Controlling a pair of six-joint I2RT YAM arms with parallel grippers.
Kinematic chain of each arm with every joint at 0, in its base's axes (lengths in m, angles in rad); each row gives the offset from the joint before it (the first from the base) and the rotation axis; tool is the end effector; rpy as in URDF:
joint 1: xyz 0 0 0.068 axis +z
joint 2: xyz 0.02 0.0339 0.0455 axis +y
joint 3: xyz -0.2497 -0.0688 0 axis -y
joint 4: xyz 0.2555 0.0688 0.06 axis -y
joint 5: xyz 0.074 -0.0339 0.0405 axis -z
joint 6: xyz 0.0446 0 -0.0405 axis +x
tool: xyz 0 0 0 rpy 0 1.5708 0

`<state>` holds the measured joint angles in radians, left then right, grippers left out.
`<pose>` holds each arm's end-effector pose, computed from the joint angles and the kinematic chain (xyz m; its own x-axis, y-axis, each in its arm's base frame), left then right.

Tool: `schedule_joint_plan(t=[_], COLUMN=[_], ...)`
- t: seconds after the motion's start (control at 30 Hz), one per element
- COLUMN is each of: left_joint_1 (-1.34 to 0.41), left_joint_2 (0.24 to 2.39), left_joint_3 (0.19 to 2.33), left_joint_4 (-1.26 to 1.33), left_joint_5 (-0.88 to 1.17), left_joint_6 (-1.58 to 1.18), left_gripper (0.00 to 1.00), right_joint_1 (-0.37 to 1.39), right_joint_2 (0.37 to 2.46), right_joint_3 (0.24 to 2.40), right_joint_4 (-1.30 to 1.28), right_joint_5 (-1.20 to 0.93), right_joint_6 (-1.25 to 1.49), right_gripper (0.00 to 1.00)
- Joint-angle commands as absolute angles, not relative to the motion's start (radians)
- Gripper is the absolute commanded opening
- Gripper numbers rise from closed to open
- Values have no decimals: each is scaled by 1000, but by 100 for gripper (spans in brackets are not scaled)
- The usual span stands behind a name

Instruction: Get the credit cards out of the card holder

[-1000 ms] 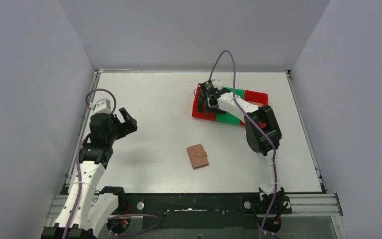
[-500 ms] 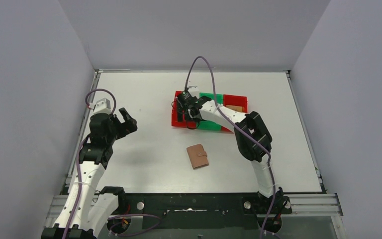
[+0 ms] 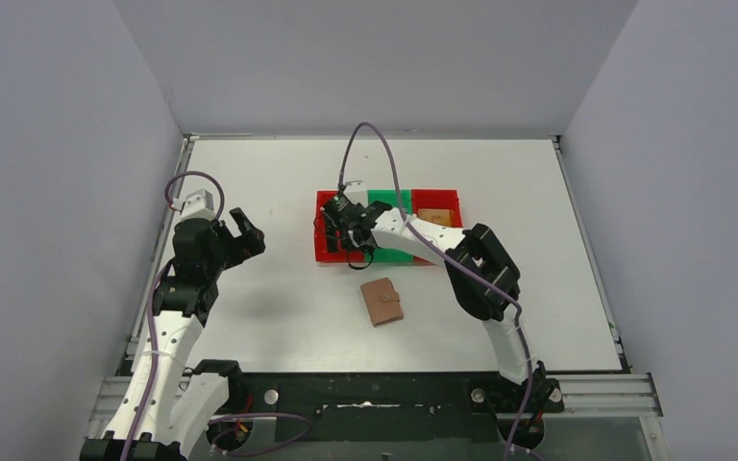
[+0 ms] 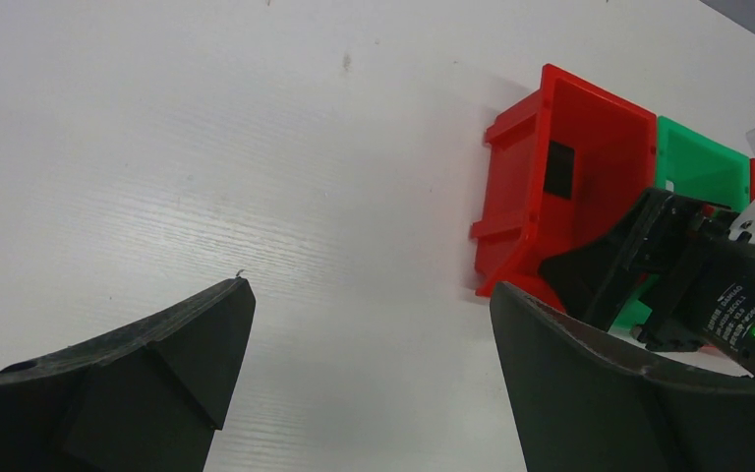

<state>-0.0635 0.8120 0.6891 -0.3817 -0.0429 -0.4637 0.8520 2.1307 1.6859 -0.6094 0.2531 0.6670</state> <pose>0.2126 -0.0116 0.2656 -0.4431 -0.4196 -0.7922 -0.1926 0.9076 -0.3730 0.3159 0.3441 0.1674 -0.8502 -0.0622 -0.5228 -0.1543 0.9788 0.1345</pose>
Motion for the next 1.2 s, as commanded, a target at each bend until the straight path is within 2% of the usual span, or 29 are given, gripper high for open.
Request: schedule_joint_plan(t=[0.0,0.2,0.37,0.77,0.97,1.17], left_joint_1=[-60,-60,-60,-58,-58,-59], left_joint_2=[806,804,803,804,819,834], left_joint_3=[696,696,698,698,699,700], left_joint_4=[-349,-350,-351,-344,-342,-350], left_joint_5=[-38,-42,-45,-24,-11,-20], left_joint_6=[-466,-466,-466,-463,-463,-463], left_gripper=[93,93,93,93,93,93], right_joint_1=[892,901,903,869,743,696], right_joint_2=[2029,1980,1851,1463,1391,1444], right_joint_3=[1645,1664,1618,1086,989,1016], right_joint_4=[-563,-563,-576,-560,-419,-329], right_joint_5=[252,251,311,433,260,154], right_joint_6=[693,680,654,851,736,618], right_gripper=[83,88,92,95,97,100])
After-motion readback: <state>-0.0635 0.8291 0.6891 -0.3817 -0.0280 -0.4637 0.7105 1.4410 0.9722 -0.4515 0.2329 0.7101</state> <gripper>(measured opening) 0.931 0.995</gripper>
